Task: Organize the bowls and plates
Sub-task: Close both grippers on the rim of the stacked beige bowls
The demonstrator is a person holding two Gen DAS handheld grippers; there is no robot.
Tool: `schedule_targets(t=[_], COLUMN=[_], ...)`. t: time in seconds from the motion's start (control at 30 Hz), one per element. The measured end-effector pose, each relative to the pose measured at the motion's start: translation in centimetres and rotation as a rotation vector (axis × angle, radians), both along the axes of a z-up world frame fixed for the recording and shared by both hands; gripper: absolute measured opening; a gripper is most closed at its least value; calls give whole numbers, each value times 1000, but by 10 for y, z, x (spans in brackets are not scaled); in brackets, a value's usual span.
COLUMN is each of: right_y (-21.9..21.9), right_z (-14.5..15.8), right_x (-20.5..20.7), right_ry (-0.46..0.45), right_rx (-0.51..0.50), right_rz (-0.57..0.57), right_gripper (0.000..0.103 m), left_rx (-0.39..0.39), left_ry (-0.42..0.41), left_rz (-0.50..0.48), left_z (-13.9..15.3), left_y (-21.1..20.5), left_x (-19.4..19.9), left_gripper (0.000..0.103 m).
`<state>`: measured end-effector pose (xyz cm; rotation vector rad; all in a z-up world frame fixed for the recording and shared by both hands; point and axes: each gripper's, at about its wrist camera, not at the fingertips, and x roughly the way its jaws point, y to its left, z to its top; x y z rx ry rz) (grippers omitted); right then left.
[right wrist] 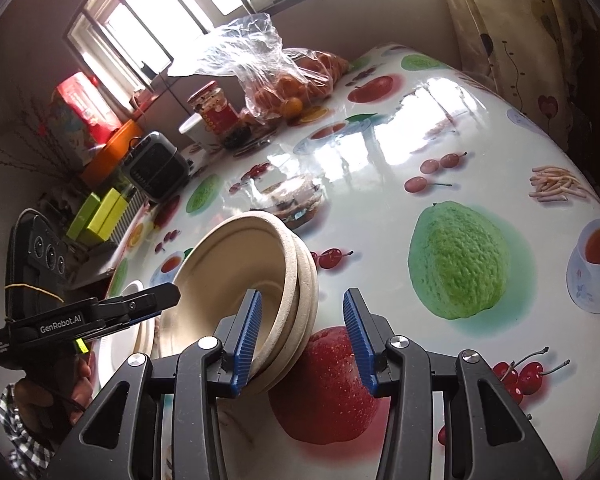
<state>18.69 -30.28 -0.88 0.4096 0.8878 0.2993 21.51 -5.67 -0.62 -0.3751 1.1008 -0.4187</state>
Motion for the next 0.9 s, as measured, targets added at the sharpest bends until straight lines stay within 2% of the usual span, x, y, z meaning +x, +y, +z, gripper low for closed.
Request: schedule_targets(t=[0.2, 0.53, 0.63, 0.9], right_y=[0, 0, 1, 4], right_z=[-1, -3, -3, -2], right_x=[0, 0, 0, 1], right_ry=[1, 9, 9, 6], right_rx=[-2, 1, 2, 5], right_rz=[0, 6, 13, 23], right_gripper=[41, 32, 26, 20], left_rx=[70, 102, 97, 92], left_ry=[-40, -68, -72, -82], left_rz=[4, -5, -12, -32], left_z=[2, 3, 3, 5], left_y=[-4, -7, -9, -14], left_x=[-2, -2, -3, -4], left_gripper=[36, 36, 31, 19])
